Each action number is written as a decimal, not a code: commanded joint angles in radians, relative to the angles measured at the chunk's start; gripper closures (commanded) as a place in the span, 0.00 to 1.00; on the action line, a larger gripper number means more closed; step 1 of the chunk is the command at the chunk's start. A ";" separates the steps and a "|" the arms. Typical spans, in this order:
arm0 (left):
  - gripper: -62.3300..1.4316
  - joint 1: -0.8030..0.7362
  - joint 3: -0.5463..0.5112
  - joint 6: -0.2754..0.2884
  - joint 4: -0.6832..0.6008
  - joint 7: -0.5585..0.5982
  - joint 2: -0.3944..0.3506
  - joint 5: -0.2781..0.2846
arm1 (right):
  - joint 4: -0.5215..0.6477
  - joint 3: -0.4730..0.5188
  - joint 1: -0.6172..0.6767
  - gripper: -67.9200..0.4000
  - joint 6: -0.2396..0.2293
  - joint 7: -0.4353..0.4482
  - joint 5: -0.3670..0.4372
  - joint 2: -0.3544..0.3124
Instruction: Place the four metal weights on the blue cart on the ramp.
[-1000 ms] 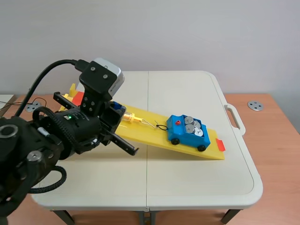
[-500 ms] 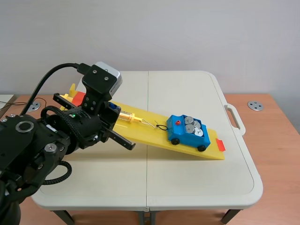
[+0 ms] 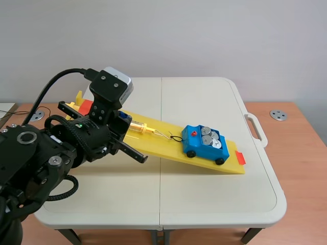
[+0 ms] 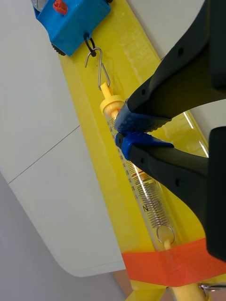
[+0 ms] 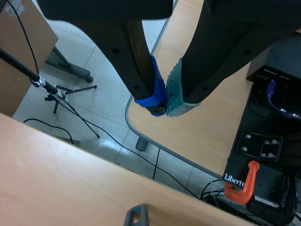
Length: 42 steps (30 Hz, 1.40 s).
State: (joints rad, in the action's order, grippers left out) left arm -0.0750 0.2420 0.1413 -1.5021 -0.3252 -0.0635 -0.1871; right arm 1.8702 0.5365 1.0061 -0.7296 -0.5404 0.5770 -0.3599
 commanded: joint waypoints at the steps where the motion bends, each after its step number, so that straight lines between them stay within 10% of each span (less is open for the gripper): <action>1: 0.93 0.025 -0.019 -0.045 -0.098 0.117 0.015 0.024 | 0.106 0.049 -0.010 0.99 -0.016 0.077 0.063 -0.028; 19: 0.90 -0.298 -0.019 -0.038 -0.526 -0.112 -0.143 0.098 | 0.106 0.045 -0.283 0.87 -0.016 0.151 0.073 -0.028; 25: 0.62 -0.496 -0.019 -0.039 -0.672 -0.147 -0.145 0.108 | 0.106 0.015 -0.383 0.60 -0.016 0.150 0.116 -0.028; 32: 0.00 -0.624 -0.019 -0.039 -0.745 -0.137 -0.145 0.124 | 0.106 -0.061 -0.454 0.06 -0.016 0.208 0.135 -0.028; 42: 0.00 -0.661 -0.019 -0.077 -0.745 -0.135 -0.134 0.124 | 0.106 -0.146 -0.472 0.03 -0.011 0.225 0.130 -0.028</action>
State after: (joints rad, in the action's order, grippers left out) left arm -0.7341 0.2420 0.1196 -2.1792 -0.5652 -0.2047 -0.1036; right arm 1.8702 0.3618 0.5518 -0.7219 -0.4465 0.6212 -0.3595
